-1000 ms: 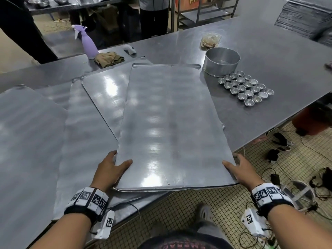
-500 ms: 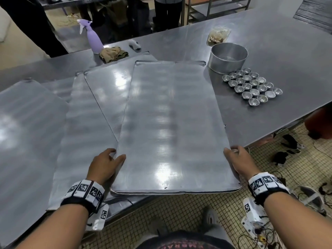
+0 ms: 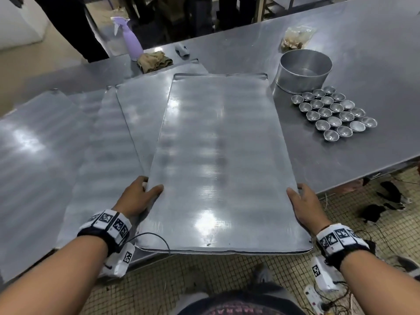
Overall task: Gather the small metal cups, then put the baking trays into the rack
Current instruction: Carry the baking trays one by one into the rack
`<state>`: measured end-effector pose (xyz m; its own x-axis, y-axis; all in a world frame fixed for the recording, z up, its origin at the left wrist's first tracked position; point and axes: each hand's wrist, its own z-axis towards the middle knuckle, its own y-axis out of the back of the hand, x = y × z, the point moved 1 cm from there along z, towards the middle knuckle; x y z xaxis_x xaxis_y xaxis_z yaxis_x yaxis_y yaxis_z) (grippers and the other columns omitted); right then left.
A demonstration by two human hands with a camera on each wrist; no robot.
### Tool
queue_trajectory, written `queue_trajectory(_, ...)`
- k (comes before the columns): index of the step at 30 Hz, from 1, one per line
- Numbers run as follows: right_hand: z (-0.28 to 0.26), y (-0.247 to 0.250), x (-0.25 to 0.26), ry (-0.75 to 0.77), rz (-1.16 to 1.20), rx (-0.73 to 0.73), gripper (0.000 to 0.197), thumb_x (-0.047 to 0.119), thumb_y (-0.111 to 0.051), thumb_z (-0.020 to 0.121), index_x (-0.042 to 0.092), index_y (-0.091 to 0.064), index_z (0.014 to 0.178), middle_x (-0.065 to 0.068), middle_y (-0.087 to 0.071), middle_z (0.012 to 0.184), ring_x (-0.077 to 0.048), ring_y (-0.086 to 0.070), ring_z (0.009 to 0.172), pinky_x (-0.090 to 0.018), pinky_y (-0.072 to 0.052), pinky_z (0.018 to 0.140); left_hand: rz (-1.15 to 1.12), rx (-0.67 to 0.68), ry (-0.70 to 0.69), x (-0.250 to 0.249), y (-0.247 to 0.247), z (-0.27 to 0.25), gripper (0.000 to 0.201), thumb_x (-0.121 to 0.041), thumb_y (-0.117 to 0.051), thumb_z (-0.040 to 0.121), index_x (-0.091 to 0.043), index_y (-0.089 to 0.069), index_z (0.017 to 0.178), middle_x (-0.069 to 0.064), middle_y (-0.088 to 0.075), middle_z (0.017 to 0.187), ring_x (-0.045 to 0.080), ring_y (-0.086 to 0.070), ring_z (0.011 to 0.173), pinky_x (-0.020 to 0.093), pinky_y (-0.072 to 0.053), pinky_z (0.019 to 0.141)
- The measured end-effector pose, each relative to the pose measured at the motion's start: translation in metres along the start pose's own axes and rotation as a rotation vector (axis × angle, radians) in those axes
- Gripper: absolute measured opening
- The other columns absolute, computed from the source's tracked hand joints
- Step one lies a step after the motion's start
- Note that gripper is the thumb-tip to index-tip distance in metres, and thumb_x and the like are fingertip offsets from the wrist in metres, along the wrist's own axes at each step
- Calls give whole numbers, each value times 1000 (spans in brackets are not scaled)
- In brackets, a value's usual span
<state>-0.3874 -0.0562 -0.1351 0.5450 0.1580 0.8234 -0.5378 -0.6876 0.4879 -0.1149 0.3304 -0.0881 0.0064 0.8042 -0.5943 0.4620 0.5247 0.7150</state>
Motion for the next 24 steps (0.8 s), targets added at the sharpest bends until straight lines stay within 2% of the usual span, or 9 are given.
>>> queue_trajectory(3, 13, 22, -5, 34, 62, -10, 29, 28, -59, 100, 7, -59, 119, -6, -69, 107, -13, -66, 91, -15, -51, 67, -70, -42, -9, -16, -13, -19, 37, -46, -67, 91, -21, -48, 112, -9, -61, 91, 4, -58, 80, 22, -42, 63)
queue_trajectory(8, 34, 48, -15, 7, 93, 34, 30, 36, -63, 96, 10, -61, 109, -7, -73, 100, -21, -71, 91, -41, -57, 82, -289, -38, 6, -18, -37, -34, 51, -61, -69, 84, -27, -46, 116, 3, -70, 103, 20, -71, 88, 40, -60, 76)
queue_trajectory(9, 36, 51, -15, 18, 94, 42, 31, 37, -63, 96, 9, -61, 109, -8, -73, 101, -22, -70, 91, -40, -56, 83, -355, -45, 15, -21, -41, -41, 51, -58, -69, 86, -26, -46, 118, 4, -70, 105, 19, -71, 88, 37, -61, 75)
queue_trajectory(11, 40, 57, -17, 48, 66, 43, 31, 37, -61, 97, 8, -62, 108, -9, -72, 100, -23, -69, 92, -40, -54, 83, -423, -80, 14, -28, -50, -53, 40, -42, -66, 94, -21, -44, 120, 2, -67, 103, 10, -70, 83, 17, -56, 63)
queue_trajectory(13, 39, 64, -15, 70, 55, 48, 27, 34, -60, 99, 8, -63, 105, -6, -71, 96, -22, -68, 90, -40, -55, 82, -466, -110, 12, -32, -57, -62, 33, -34, -63, 97, -18, -46, 121, 3, -68, 103, 6, -71, 78, 13, -52, 59)
queue_trajectory(15, 36, 71, -12, 93, 58, 52, 23, 29, -59, 99, 7, -63, 102, -4, -71, 91, -18, -68, 86, -36, -55, 75, -493, -138, 12, -31, -64, -68, 33, -34, -64, 96, -17, -51, 121, 7, -71, 106, 11, -73, 82, 20, -54, 64)
queue_trajectory(17, 34, 80, -10, 130, 38, 59, 23, 30, -60, 99, 7, -65, 101, -4, -72, 93, -16, -69, 86, -33, -56, 76, -496, -172, 25, -33, -71, -77, 31, -33, -63, 97, -14, -55, 120, 4, -71, 102, 11, -71, 83, 18, -53, 63)
queue_trajectory(21, 33, 97, -6, 180, 43, 82, 16, 25, -66, 96, 10, -68, 100, 6, -73, 92, 9, -67, 75, -6, -48, 63, -470, -236, 1, -42, -83, -97, 25, -25, -64, 97, -9, -60, 116, -4, -69, 94, 4, -66, 81, 13, -47, 61)
queue_trajectory(24, 32, 109, -9, 216, 35, 72, 21, 30, -71, 92, 12, -69, 103, 7, -74, 96, 4, -69, 85, -13, -51, 73, -449, -279, -31, -49, -89, -109, 22, -24, -66, 96, -10, -61, 113, 1, -68, 93, 4, -64, 81, 15, -46, 64)
